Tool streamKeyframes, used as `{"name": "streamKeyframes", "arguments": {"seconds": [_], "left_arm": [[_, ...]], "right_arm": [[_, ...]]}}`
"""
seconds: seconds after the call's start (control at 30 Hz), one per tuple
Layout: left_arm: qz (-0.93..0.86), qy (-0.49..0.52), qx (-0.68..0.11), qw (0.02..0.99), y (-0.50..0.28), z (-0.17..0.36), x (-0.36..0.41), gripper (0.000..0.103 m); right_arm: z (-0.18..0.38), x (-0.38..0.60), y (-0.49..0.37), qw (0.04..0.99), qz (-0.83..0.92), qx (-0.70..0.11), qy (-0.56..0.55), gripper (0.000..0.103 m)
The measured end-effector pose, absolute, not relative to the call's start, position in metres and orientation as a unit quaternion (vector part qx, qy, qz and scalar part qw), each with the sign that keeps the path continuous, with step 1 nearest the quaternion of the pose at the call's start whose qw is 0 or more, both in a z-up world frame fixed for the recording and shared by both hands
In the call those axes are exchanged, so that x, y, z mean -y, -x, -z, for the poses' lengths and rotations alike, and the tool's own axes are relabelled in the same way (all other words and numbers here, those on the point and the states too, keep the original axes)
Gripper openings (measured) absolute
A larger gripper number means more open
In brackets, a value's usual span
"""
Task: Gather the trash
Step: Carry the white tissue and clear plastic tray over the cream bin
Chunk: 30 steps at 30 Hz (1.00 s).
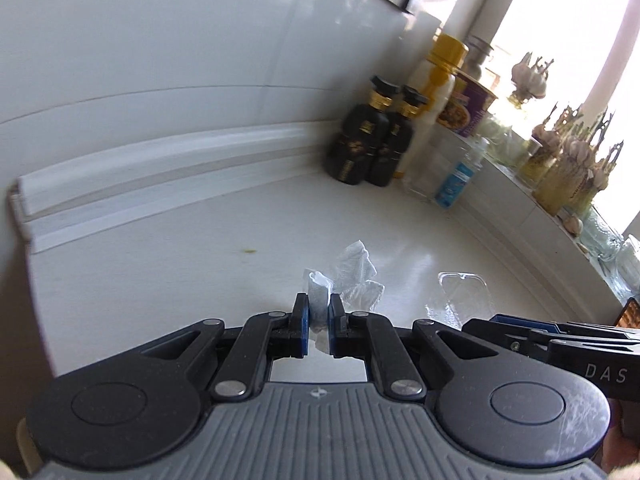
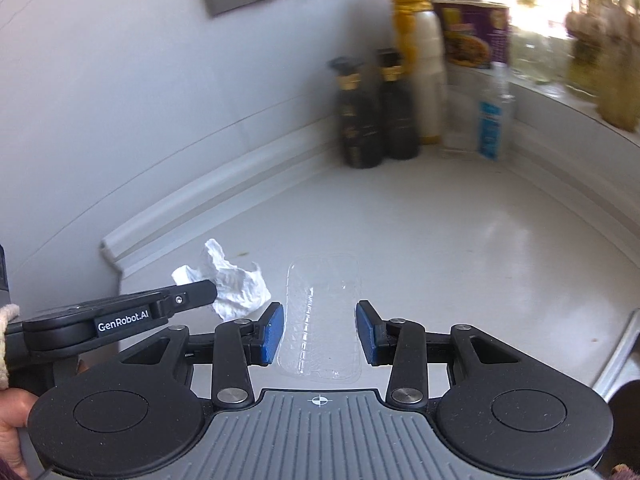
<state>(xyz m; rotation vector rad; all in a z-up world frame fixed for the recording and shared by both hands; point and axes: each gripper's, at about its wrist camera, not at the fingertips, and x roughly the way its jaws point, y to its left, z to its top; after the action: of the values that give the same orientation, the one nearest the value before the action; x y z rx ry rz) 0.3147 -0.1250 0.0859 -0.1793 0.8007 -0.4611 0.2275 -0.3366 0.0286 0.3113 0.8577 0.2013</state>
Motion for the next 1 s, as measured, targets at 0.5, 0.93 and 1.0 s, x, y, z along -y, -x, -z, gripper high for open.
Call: {"name": "streamKeyframes", "arguments": {"seconds": [0.5,0.93,1.0], "left_arm": [[0.188,0.096,-0.385,0.898,-0.297,-0.09,0.039,0.008],[0.153,0.114,-0.385,0.903,-0.28,-0.079,-0.029,0.008],[0.146,0.115,-0.388,0.903,-0.275,-0.074,-0.041,0.008]], "right_arm": [[-0.045,0.235,-0.222,0.887,-0.154,-0.421,-0.109,0.038],[-0.034,0.162,-0.216,0.871,-0.21,-0.434,-0.096,0.038],[-0.029,0.148,-0.214,0.866,-0.222,-0.439,-0.093,0.038]]}}
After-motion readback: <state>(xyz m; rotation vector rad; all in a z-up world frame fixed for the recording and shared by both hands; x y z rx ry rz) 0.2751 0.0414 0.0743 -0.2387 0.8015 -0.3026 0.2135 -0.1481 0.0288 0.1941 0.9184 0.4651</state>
